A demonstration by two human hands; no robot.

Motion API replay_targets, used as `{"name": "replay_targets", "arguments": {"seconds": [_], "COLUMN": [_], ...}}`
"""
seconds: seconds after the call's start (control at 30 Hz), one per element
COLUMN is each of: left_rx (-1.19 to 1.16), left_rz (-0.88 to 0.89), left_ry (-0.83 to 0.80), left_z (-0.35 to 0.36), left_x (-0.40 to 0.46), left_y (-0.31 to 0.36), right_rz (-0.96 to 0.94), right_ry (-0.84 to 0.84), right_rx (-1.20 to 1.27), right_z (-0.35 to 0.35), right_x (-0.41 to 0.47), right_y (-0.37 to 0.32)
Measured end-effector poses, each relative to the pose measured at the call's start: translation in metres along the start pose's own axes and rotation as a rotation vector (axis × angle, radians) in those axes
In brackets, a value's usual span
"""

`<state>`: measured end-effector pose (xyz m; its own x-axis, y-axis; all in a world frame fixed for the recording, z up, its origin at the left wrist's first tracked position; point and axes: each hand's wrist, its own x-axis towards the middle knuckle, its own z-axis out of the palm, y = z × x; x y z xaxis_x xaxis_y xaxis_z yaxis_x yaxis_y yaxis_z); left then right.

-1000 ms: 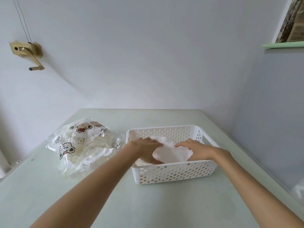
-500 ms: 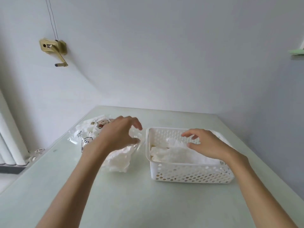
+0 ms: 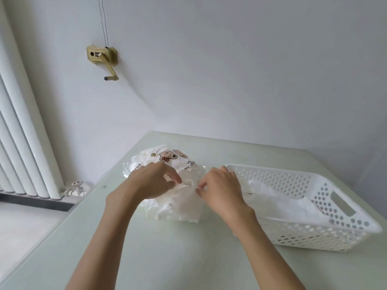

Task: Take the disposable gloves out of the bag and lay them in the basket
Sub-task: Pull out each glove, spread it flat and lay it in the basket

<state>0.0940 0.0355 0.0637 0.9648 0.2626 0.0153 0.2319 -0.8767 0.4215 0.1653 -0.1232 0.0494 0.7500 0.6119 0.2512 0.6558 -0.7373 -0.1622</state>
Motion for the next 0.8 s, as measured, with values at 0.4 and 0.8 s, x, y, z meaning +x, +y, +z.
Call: {"name": "replay_targets", "arguments": {"seconds": [0.4,0.8], "left_rx": [0.09,-0.17], "left_rz": [-0.025,0.199], "left_ry": [0.193,0.097], "left_z": [0.026,-0.009], "left_x": [0.016,-0.005], "left_y": [0.004,0.024], "right_rz": [0.26,0.243], "right_ry": [0.118,0.06], "right_rx": [0.987,1.788], "right_z": [-0.025,-0.035], "right_x": [0.004,0.003], "right_y": [0.042,0.034]}}
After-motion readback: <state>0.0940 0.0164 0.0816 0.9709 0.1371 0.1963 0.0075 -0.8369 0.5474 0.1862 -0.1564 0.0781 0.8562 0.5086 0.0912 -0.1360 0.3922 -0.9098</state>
